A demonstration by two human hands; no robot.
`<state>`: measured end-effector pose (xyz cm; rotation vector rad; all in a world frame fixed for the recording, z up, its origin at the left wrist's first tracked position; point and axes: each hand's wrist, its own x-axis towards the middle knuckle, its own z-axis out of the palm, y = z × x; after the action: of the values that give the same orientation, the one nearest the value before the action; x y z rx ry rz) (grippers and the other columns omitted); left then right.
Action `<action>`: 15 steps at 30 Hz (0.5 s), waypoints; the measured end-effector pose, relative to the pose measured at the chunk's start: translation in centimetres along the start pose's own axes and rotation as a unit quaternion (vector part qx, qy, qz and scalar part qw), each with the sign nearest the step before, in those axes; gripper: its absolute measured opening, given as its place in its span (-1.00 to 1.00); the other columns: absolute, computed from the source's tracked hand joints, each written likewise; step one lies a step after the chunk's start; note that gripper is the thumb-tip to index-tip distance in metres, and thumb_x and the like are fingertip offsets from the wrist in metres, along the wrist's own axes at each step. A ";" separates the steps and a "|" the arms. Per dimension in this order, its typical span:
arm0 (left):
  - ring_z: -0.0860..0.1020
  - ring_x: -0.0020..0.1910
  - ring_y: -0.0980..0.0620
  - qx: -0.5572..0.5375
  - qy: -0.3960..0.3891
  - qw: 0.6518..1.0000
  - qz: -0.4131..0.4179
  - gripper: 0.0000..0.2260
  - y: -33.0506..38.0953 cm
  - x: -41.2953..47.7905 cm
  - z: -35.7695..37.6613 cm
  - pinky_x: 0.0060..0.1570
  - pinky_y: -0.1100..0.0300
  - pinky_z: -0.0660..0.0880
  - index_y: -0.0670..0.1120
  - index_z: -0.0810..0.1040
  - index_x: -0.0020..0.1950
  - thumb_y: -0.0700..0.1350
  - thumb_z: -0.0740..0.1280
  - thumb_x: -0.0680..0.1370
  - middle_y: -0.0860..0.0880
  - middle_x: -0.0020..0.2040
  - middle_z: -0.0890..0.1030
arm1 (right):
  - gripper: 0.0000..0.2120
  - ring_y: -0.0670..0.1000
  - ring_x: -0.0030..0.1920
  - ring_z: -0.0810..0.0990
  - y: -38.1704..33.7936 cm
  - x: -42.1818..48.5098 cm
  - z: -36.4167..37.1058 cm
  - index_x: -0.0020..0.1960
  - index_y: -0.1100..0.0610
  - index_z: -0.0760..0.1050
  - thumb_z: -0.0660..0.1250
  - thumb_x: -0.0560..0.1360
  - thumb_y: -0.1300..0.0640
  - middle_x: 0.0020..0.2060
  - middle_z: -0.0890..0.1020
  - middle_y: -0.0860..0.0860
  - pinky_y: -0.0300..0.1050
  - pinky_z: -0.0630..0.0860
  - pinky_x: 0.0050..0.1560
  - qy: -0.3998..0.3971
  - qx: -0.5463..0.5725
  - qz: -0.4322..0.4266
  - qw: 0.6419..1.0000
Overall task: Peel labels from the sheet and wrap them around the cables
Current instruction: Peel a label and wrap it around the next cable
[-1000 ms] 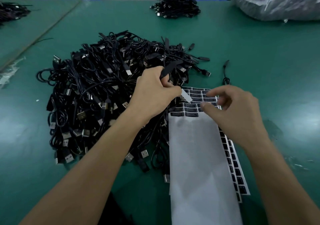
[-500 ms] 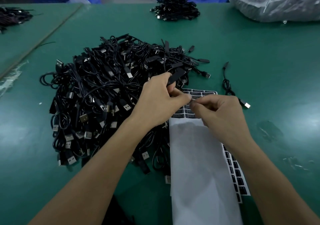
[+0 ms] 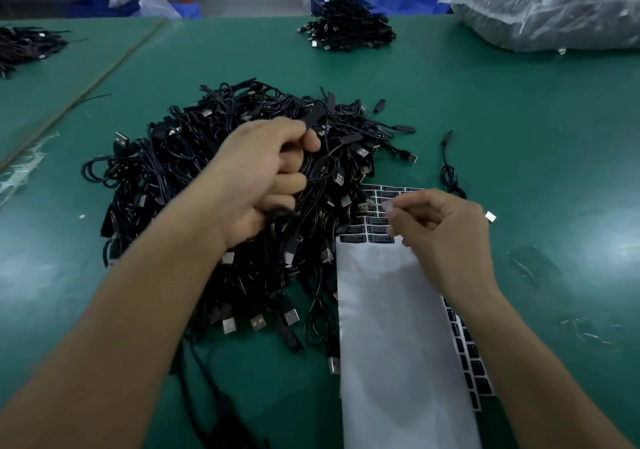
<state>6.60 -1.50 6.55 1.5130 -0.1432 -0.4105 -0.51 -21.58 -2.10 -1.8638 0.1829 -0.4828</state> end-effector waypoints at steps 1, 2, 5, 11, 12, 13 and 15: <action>0.13 -0.61 0.16 0.045 -0.014 0.999 -0.012 -0.77 0.2 -0.1 -0.3 -0.69 0.33 0.09 -0.10 0.51 -0.14 -0.13 0.17 0.67 0.09 -0.49 0.24 | -0.84 -0.12 -0.32 0.66 0.0 0.0 0.1 -0.15 -0.04 0.65 0.49 0.49 0.22 -0.35 0.70 -0.11 -0.30 0.55 -0.25 -0.002 -0.001 0.001 1.000; 0.15 -0.60 0.16 0.097 -0.030 0.995 -0.023 -0.77 0.2 -0.2 -0.3 -0.69 0.32 0.11 -0.11 0.53 -0.12 -0.12 0.17 0.68 0.09 -0.49 0.26 | -0.83 -0.12 -0.29 0.67 0.0 -0.1 0.2 -0.15 -0.05 0.65 0.50 0.48 0.22 -0.33 0.70 -0.13 -0.29 0.57 -0.22 -0.003 0.000 0.000 1.000; 0.22 -0.60 0.17 0.214 -0.062 0.975 -0.024 -0.72 -1.9 -0.3 1.1 -0.63 0.34 0.19 -0.10 0.58 -0.08 -0.05 0.15 0.70 0.12 -0.51 0.32 | -0.75 -0.15 -0.22 0.70 -0.3 -0.4 0.4 -0.11 -0.09 0.65 0.51 0.45 0.27 -0.25 0.72 -0.18 -0.29 0.62 -0.10 -0.010 0.002 -0.008 1.000; 0.37 -0.57 0.22 0.243 0.008 0.967 0.081 -0.73 -6.9 0.4 4.0 -0.42 0.24 0.27 -0.02 0.56 -0.11 -0.09 0.14 0.70 0.20 -0.56 0.44 | -0.72 -0.19 -0.13 0.70 -0.8 -0.6 0.5 0.00 -0.07 0.66 0.42 0.50 0.32 -0.16 0.73 -0.20 -0.36 0.57 -0.06 -0.021 0.050 -0.028 0.998; 0.36 -0.55 0.21 0.230 0.018 0.968 0.095 -0.73 -7.2 0.4 4.0 -0.41 0.22 0.30 -0.03 0.56 -0.11 -0.09 0.14 0.70 0.18 -0.55 0.44 | -0.74 -0.19 -0.15 0.69 -0.8 -0.6 0.6 -0.01 -0.06 0.67 0.42 0.51 0.30 -0.17 0.73 -0.19 -0.35 0.57 -0.08 -0.015 0.051 -0.031 0.998; 0.35 -0.54 0.19 0.215 0.024 0.971 0.104 -0.74 -7.4 0.4 3.9 -0.42 0.20 0.33 -0.04 0.56 -0.10 -0.10 0.14 0.70 0.15 -0.54 0.43 | -0.77 -0.19 -0.17 0.69 -0.8 -0.6 0.6 -0.02 -0.05 0.68 0.42 0.51 0.28 -0.19 0.73 -0.18 -0.33 0.58 -0.10 -0.009 0.056 -0.032 0.998; 0.38 -0.52 0.14 0.196 0.025 0.974 0.114 -0.77 -7.8 0.3 3.8 -0.46 0.18 0.39 -0.04 0.54 -0.06 -0.11 0.13 0.70 0.10 -0.50 0.44 | -0.80 -0.14 -0.21 0.69 -0.8 -0.6 0.6 -0.06 0.00 0.68 0.45 0.50 0.30 -0.22 0.73 -0.10 -0.32 0.58 -0.14 0.000 0.087 -0.025 0.996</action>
<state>4.26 -5.26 -0.89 1.8682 -0.3716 -0.1638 -0.84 -20.58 -1.69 -1.7010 0.0907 -0.5158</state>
